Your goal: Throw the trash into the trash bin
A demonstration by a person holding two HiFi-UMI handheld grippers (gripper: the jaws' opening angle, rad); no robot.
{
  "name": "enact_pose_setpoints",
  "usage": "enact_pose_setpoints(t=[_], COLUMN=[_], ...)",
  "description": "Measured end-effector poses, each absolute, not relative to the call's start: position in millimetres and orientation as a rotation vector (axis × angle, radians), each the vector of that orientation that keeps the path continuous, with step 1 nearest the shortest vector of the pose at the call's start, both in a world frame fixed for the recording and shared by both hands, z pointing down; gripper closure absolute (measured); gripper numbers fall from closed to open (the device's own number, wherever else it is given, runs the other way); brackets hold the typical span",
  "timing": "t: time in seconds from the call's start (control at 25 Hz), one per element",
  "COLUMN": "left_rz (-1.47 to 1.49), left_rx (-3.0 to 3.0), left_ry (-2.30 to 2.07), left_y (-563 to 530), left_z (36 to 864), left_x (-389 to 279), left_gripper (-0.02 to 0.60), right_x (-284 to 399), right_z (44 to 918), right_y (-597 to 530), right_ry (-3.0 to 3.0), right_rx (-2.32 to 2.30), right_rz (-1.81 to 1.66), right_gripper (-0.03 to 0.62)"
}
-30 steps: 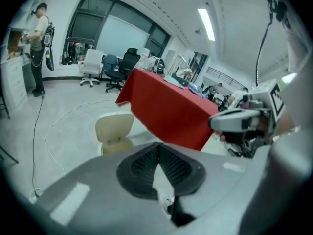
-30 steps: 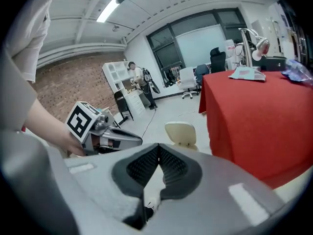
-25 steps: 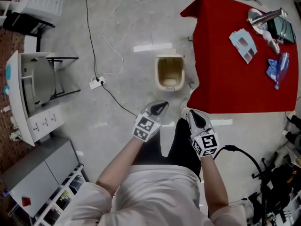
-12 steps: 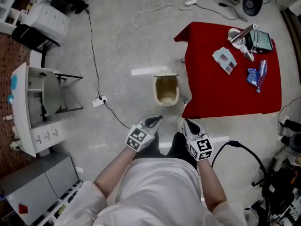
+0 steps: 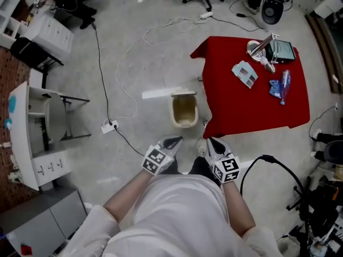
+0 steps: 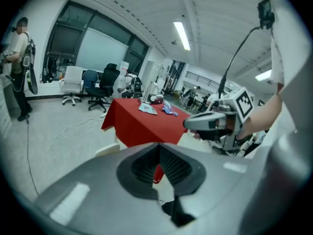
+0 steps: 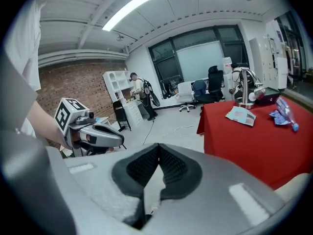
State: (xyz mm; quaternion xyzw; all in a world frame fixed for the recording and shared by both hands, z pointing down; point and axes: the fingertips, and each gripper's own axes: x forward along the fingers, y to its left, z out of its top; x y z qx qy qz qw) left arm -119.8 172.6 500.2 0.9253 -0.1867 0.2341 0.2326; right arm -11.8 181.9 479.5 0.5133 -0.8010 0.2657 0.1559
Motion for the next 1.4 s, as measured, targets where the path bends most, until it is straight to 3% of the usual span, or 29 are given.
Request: enact_pose_setpoints(t=[0.56,0.8,0.88,1.4], left_rz=[0.678,0.631,0.615,0.590], left_rx=[2.639,2.627,2.619,2.569], left_ry=[-0.411,-0.513,-0.538,-0.707], left_y=[151.6,129.9,126.3,97.8], left_z=[471.5,465.4,465.3,473.2], left_x=[-116.3,-77.9,-60.4,40.2], left_gripper=[0.578,0.578,0.578,0.578], right_x=[-2.3,47.8,69.3,164.9], right_z=[453.1,456.7,456.7,469.7], right_y=[166.8,151.9,145.8,91.2], right_ry=[-2.233,-2.246,-2.253,-2.358], right_rx=[1.653,1.619,1.597,1.380], right_rz=[0.745,0.760,0.761,0.731], right_gripper=[0.594,0.592,0.558,0.557])
